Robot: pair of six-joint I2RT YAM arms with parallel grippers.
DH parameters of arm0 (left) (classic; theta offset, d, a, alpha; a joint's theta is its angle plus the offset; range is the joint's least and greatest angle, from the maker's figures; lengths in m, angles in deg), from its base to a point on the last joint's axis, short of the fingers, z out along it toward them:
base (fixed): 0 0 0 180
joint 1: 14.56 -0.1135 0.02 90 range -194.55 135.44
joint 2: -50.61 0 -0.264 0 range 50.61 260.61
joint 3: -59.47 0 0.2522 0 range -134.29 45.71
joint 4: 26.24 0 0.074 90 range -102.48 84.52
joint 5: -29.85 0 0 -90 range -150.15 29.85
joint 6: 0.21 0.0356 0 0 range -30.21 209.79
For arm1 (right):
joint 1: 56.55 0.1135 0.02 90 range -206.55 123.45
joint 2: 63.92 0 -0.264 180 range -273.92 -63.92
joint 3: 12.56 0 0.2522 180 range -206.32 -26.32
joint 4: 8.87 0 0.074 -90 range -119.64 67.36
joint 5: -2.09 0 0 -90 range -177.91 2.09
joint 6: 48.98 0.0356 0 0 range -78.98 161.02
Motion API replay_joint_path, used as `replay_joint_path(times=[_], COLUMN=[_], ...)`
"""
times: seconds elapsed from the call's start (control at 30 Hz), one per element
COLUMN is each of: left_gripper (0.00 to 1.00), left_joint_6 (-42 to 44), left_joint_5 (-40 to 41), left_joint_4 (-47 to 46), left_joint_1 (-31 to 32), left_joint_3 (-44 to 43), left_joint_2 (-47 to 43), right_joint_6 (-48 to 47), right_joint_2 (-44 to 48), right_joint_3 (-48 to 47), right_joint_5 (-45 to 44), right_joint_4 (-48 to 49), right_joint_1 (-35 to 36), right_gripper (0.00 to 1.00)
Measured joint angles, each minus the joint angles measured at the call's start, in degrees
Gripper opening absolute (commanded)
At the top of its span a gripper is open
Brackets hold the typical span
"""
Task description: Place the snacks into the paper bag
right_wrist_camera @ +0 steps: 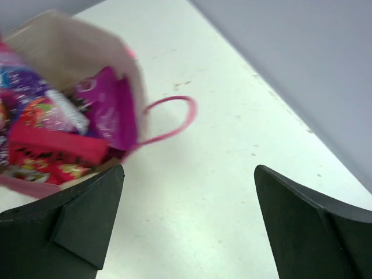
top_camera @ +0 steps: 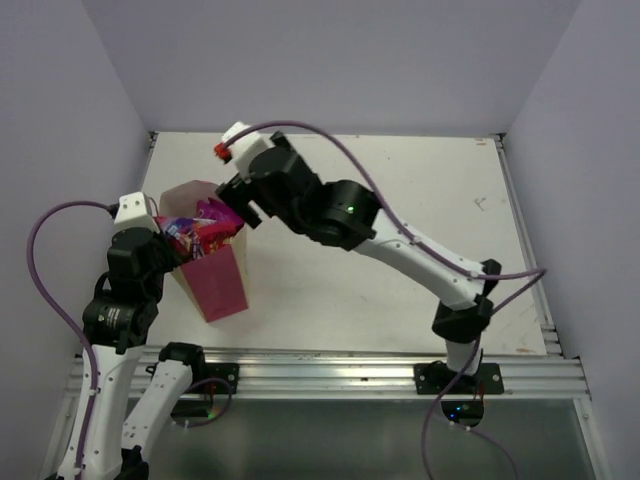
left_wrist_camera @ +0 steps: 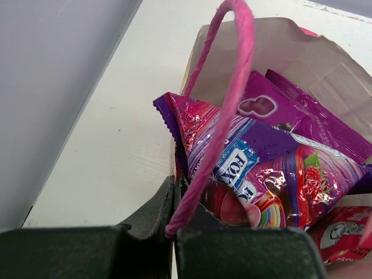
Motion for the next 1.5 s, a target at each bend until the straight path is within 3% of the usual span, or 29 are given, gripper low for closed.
replay_joint_path(times=[0.17,0.27,0.63,0.8,0.93,1.2,1.3,1.4,1.5], left_gripper=[0.0,0.0,0.0,0.0,0.0,0.0,0.0,0.0,0.0], left_joint_6=[0.09,0.17,0.17,0.2,0.28,0.55,0.55,0.55,0.55], left_joint_5=[-0.39,-0.61,-0.79,-0.74,-0.72,-0.76,-0.81,-1.18,-2.43], left_joint_4=[-1.11,-1.95,-2.75,-2.71,-2.67,-2.69,-2.93,-3.34,-3.89], left_joint_1=[0.0,0.0,0.0,0.0,0.0,0.0,0.0,0.0,0.0], left_joint_3=[0.26,0.28,0.35,0.35,0.48,0.59,1.11,1.4,1.46], left_joint_2=[0.31,0.85,1.29,1.09,0.81,0.55,0.11,-0.24,-0.26], right_joint_6=[3.52,6.25,14.73,16.35,16.94,18.08,18.43,18.43,18.51], right_joint_2=[12.52,14.86,-2.19,-3.8,-3.93,-7.54,-8.61,-8.96,-8.96], right_joint_3=[6.6,9.9,5.73,5.49,5.01,5.07,5.4,5.46,5.46], right_joint_5=[-2.86,-2.16,16.37,20.31,22.25,25.81,26.34,27.04,27.02], right_joint_4=[0.44,1.16,0.79,0.72,1.05,1.7,1.88,2.01,1.86], right_joint_1=[-8.17,-12.2,-10.54,-10.56,-10.56,-10.58,-10.58,-10.58,-10.58], right_gripper=[0.95,0.9,0.86,0.85,0.75,0.66,0.5,0.0,0.0])
